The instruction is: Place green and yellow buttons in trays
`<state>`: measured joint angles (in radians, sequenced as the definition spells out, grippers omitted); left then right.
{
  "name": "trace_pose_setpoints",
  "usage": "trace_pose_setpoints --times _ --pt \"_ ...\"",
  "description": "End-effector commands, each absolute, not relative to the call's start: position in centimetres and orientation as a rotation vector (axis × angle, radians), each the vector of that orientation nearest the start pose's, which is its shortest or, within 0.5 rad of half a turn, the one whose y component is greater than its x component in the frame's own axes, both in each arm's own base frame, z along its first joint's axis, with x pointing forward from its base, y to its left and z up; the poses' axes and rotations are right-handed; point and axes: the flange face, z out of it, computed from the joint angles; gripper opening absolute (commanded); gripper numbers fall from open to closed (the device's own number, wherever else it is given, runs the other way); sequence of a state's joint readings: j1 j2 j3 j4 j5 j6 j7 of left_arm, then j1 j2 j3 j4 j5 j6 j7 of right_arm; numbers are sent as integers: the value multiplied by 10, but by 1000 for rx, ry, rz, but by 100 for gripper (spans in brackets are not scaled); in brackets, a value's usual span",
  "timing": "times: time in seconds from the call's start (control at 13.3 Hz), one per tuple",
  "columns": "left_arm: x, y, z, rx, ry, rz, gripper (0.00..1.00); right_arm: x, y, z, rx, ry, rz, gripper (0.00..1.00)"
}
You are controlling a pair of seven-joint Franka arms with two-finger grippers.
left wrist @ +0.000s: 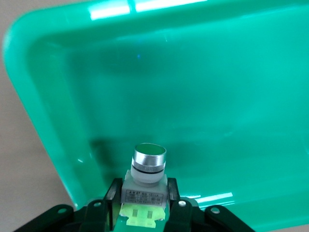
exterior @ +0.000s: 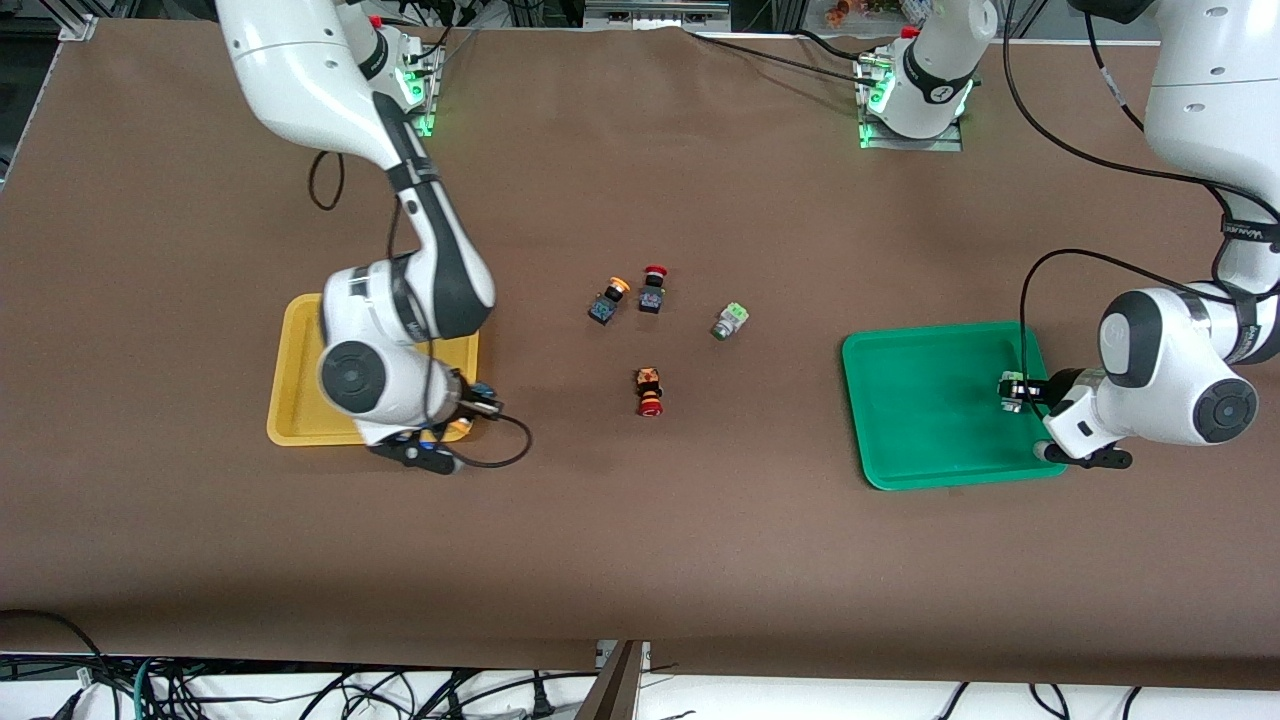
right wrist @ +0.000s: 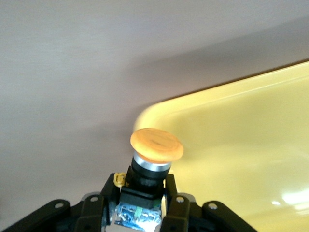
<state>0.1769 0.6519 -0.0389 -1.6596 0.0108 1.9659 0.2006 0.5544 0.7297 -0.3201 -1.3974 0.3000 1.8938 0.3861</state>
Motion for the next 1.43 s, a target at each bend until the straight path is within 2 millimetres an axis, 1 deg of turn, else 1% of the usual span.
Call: trace_pose_setpoints --times 0.0,0.07,0.15,0.22,0.3,0.38,0.45,0.53,0.6,0.67,0.75,0.82,0.9,1.05,1.12,1.2,1.27,1.35 --pt "624 95 198 -3159 141 530 12 670 157 286 -3164 183 396 13" --pt "624 94 197 -3158 141 532 15 667 132 280 -3167 133 423 14" --pt "625 93 196 -3155 135 533 32 661 108 268 -3164 124 459 17" --pt "627 88 197 -3154 140 530 54 654 91 263 -3149 129 493 18" --pt "627 88 198 -3154 140 535 84 647 73 259 -3133 146 503 23" --pt "629 88 203 -3156 152 525 100 643 60 255 -3125 138 499 27" --pt "633 83 211 -3160 163 503 100 640 48 249 -3112 128 492 29" --pt "641 76 222 -3162 175 480 100 640 41 244 -3091 133 493 37" --pt "646 58 231 -3171 202 493 100 641 36 245 -3078 146 486 47" --pt "653 39 243 -3178 216 495 100 642 39 248 -3073 142 482 54" --pt "656 17 250 -3184 223 500 100 644 47 253 -3070 141 477 55" --pt "659 -15 259 -3198 231 493 100 647 52 259 -3071 137 462 59" --pt "659 -44 272 -3211 196 483 100 648 62 260 -3070 134 456 62" --pt "652 -99 286 -3230 149 500 100 647 100 263 -3080 206 451 62" --pt "648 -119 289 -3236 131 506 100 644 127 266 -3091 246 442 62" --pt "644 -140 288 -3239 132 515 100 639 152 268 -3082 293 448 62" --pt "640 -158 286 -3234 146 522 100 636 177 274 -3035 366 451 62" --pt "634 -182 284 -3224 167 522 100 630 204 277 -2997 431 463 62"
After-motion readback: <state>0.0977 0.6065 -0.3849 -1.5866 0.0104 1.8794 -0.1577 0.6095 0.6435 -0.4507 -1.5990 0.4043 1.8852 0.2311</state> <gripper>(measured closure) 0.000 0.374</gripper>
